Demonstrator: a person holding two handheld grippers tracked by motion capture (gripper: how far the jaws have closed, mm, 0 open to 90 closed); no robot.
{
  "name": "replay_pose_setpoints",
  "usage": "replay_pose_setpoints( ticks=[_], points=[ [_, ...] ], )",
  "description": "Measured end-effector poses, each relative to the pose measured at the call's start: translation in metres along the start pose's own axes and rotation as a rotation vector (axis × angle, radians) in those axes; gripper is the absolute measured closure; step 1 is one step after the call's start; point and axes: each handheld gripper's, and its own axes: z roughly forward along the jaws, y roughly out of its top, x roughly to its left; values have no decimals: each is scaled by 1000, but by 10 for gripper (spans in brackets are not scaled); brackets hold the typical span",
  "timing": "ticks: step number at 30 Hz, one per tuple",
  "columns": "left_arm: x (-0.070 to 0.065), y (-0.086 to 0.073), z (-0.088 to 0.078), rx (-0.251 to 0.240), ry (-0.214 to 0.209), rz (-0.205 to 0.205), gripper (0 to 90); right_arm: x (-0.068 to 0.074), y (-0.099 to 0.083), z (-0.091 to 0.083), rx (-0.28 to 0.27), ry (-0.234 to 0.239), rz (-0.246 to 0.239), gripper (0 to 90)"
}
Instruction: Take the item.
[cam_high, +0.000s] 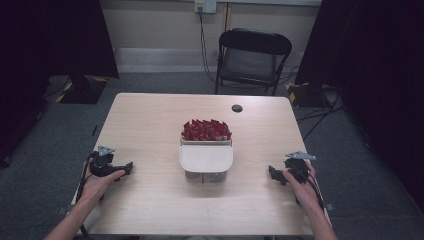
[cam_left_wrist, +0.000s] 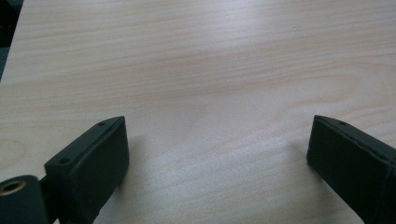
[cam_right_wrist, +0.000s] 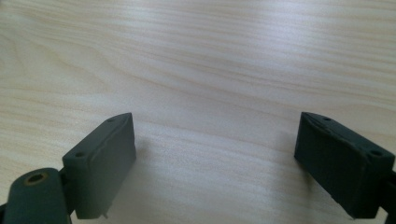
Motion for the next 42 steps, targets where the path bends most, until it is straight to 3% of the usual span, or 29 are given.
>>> replay_pose_setpoints(
  ticks=[4, 13, 16, 23, 29, 34, 39, 42],
  points=[
    [1, 2, -3, -19, -9, -57, 121, 0, 0, 0, 0, 0, 0, 119],
    [0, 6, -8, -51, -54, -60, 157, 0, 0, 0, 0, 0, 0, 119],
    [-3, 7, -9, -58, -81, -85, 172, 0, 0, 0, 0, 0, 0, 119],
    [-7, 11, -13, -93, -96, -83, 188, 0, 0, 0, 0, 0, 1, 119],
    [-9, 14, -16, -78, -107, -93, 191, 0, 0, 0, 0, 0, 0, 119],
    [-15, 17, -15, -69, -144, -72, 190, 0, 0, 0, 1, 0, 0, 119],
    [-27, 27, -18, -125, -167, -26, 191, 0, 0, 0, 0, 0, 0, 119],
    [-36, 33, -18, -132, -191, -12, 186, 0, 0, 0, 0, 0, 0, 119]
  ],
)
